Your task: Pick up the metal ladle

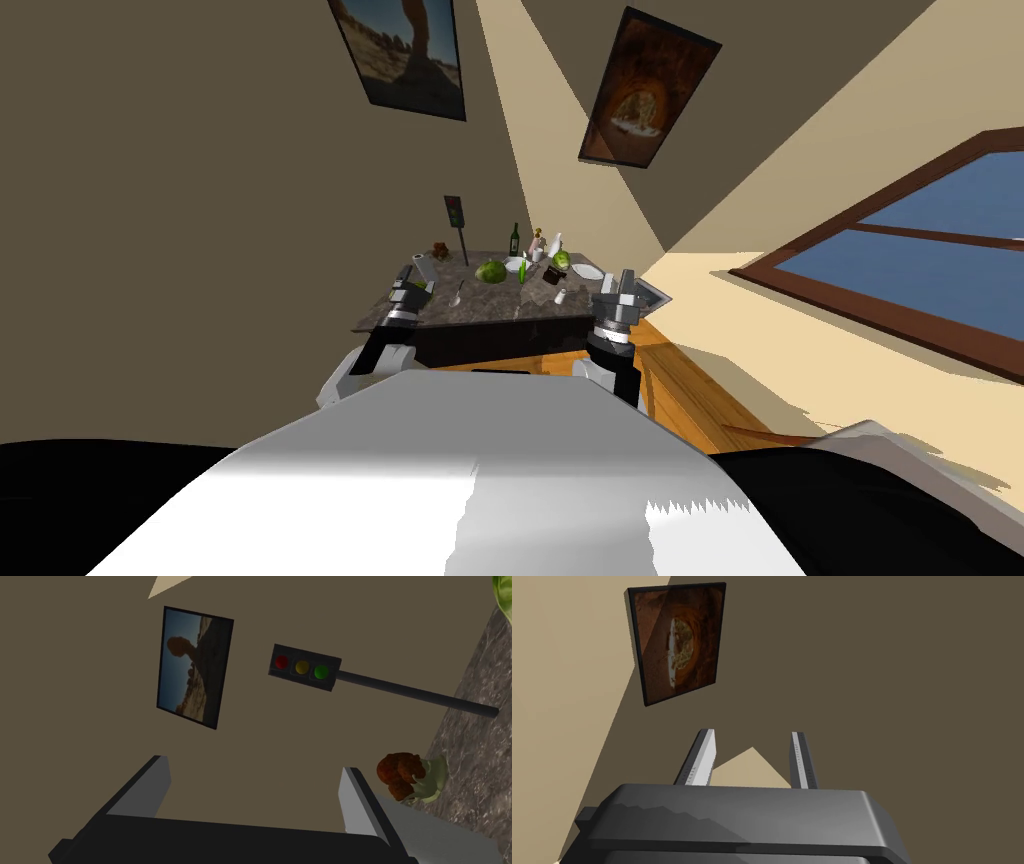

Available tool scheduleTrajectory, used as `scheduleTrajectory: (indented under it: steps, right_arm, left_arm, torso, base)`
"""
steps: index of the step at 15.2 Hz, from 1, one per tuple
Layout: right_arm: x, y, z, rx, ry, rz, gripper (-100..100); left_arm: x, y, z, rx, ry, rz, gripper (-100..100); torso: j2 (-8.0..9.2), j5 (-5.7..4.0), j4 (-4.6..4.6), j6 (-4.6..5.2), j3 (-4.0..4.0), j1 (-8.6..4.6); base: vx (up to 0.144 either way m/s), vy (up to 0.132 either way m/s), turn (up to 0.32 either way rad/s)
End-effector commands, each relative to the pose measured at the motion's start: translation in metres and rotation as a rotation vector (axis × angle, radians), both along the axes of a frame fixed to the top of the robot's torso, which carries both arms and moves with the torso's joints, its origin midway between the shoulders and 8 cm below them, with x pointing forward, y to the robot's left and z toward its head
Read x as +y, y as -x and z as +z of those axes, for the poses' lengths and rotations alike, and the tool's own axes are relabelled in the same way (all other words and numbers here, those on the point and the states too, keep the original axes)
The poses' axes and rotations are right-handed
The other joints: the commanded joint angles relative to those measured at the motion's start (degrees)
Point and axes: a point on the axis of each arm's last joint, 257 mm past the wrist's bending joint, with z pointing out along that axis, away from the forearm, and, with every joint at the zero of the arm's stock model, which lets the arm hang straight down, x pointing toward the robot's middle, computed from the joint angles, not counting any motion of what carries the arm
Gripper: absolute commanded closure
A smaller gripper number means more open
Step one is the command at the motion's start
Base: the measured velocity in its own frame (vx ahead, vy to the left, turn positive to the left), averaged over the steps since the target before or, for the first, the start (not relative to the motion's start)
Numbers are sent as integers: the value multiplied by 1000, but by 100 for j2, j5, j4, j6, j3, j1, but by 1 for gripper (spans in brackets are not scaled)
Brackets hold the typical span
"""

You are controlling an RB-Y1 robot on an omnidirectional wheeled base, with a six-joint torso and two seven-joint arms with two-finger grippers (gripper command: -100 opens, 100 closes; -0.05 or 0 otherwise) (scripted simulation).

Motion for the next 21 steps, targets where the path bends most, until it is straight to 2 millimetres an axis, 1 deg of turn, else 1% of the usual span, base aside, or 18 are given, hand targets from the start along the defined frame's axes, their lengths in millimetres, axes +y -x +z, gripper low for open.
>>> scheduleTrajectory:
  steps: [1, 2, 3, 4, 6, 7, 9, 10, 13, 14, 16, 17, 19, 20, 21]
  right_arm:
    - [0, 0, 0, 0, 0, 0, 0]
    - [0, 0, 0, 0, 0, 0, 0]
    - [0, 0, 0, 0, 0, 0, 0]
    - [0, 0, 0, 0, 0, 0, 0]
    - [0, 0, 0, 0, 0, 0, 0]
    - [0, 0, 0, 0, 0, 0, 0]
    - [0, 0, 0, 0, 0, 0, 0]
    - [0, 0, 0, 0, 0, 0, 0]
    - [0, 0, 0, 0, 0, 0, 0]
    - [0, 0, 0, 0, 0, 0, 0]
    - [0, 0, 0, 0, 0, 0, 0]
    - [0, 0, 0, 0, 0, 0, 0]
    - [0, 0, 0, 0, 0, 0, 0]
    - [0, 0, 0, 0, 0, 0, 0]
    - [0, 0, 0, 0, 0, 0, 0]
  left_arm:
    - [11, -11, -13, 58, 27, -9, -100]
    - [13, -12, -18, 76, 32, -5, -100]
    - [13, -12, -18, 77, 32, -4, -100]
    - [22, -21, -28, 118, 56, -9, -100]
    - [24, -22, -34, 140, 63, -3, -100]
    - [34, -31, -43, 178, 91, -4, -100]
    - [37, -32, -49, 204, 99, 4, -100]
    - [48, -40, -56, 233, 129, 5, -100]
    - [51, -41, -65, 268, 140, 18, -100]
    - [64, -49, -73, 302, 177, 26, -100]
    - [67, -49, -81, 332, 185, 39, -100]
    - [81, -56, -86, 357, 217, 50, -100]
    - [85, -55, -97, 395, 235, 66, -100]
    - [85, -55, -97, 395, 235, 66, -100]
    - [100, -61, -104, 427, 276, 86, -100]
  torso:
    - [0, 0, 0, 0, 0, 0]
    - [0, 0, 0, 3, 0, 0]
    - [0, 0, 0, 2, 0, -1]
    - [0, 0, 0, 0, 0, 0]
    - [-1, 0, 0, 3, -1, -1]
    - [0, 0, 0, 0, 0, 0]
    - [-1, 0, 0, 2, -1, 0]
    - [0, 0, 0, 0, 0, 0]
    - [-1, 0, 0, 0, 0, -1]
    - [0, 0, 0, -2, 0, -1]
    - [0, 0, 0, 3, 0, -2]
    - [1, 0, 0, 0, 0, -1]
    - [-2, 0, 0, 3, -1, -2]
    - [-1, 0, 0, 0, -1, -1]
    - [0, 0, 0, -1, 0, 0]
  base:
    - [2, -7, -111]
    - [2, -6, -137]
    - [2, -3, -62]
    - [1, -8, -151]
    - [2, -5, -116]
    - [2, -7, -137]
    - [2, -4, -109]
    - [3, -8, -174]
    - [2, -3, -71]
    - [1, -9, -141]
    - [2, -5, -128]
    - [3, -8, -160]
    - [3, -5, -129]
    - [0, 0, 0]
    - [2, -8, -147]
